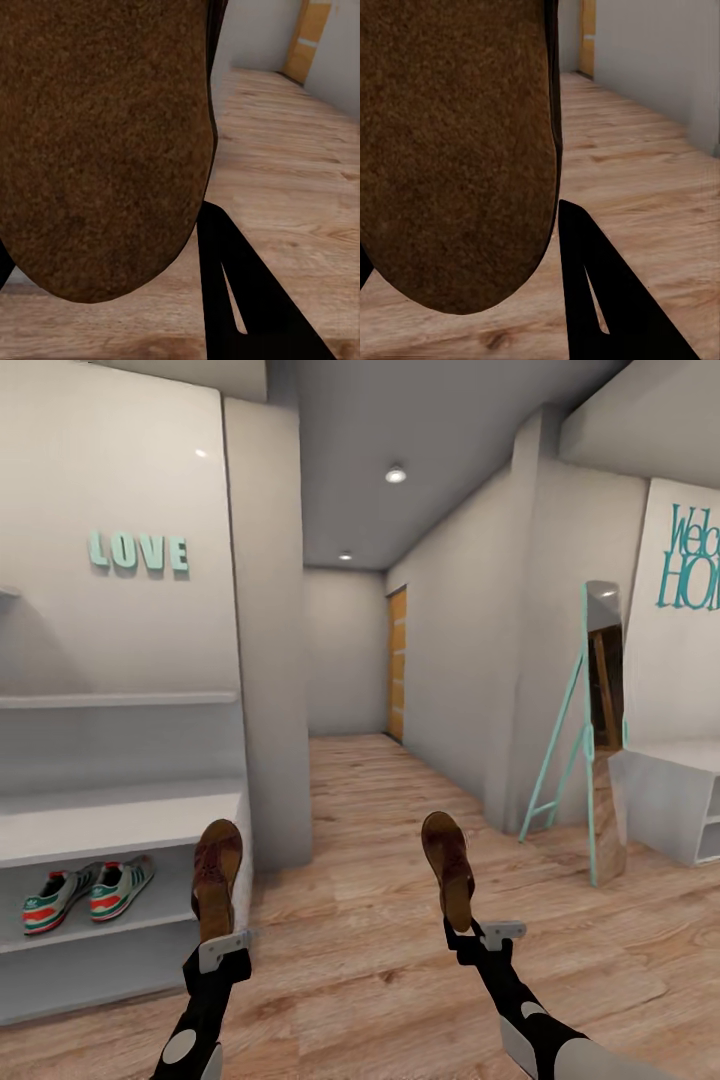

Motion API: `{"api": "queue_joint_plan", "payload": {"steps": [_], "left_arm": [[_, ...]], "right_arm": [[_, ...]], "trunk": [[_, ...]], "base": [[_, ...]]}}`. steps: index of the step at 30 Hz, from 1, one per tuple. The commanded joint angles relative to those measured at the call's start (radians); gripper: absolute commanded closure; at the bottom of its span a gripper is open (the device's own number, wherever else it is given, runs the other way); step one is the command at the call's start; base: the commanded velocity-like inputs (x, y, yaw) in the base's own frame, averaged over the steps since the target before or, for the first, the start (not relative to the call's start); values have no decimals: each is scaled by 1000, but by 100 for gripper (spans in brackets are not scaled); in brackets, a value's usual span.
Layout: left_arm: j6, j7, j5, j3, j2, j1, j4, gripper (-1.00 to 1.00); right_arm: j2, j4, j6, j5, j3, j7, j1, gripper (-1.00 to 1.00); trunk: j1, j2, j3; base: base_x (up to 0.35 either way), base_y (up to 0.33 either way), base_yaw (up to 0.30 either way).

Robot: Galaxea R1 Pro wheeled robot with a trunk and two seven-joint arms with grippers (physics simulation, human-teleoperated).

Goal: Pick up the two gym shoes and the two sandals from the corridor floor and place them onto the hallstand (shoe rack) in the corridor, making sure they are on the rack and not on the floor. Arrange them so the two gym shoes are next to each other and the two sandals are next to each other.

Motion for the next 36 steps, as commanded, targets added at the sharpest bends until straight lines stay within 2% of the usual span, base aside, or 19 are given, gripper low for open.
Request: {"api": "queue_joint_plan", "payload": {"steps": [1, 16, 36], "left_arm": [[-3, -1, 7, 0, 0, -1, 1, 100], [-3, -1, 8, 0, 0, -1, 1, 100], [-2, -1, 8, 1, 0, -1, -1, 100]], "right_arm": [[0, 1, -3, -14, 9, 5, -1, 100], [0, 1, -2, -14, 8, 5, -1, 100], [-1, 1, -2, -14, 8, 5, -1, 100]], "trunk": [[-1, -1, -1], [-1, -1, 4], [-1, -1, 4]], "base": [[-139, 282, 212], [-102, 292, 250], [-35, 317, 6]]}}
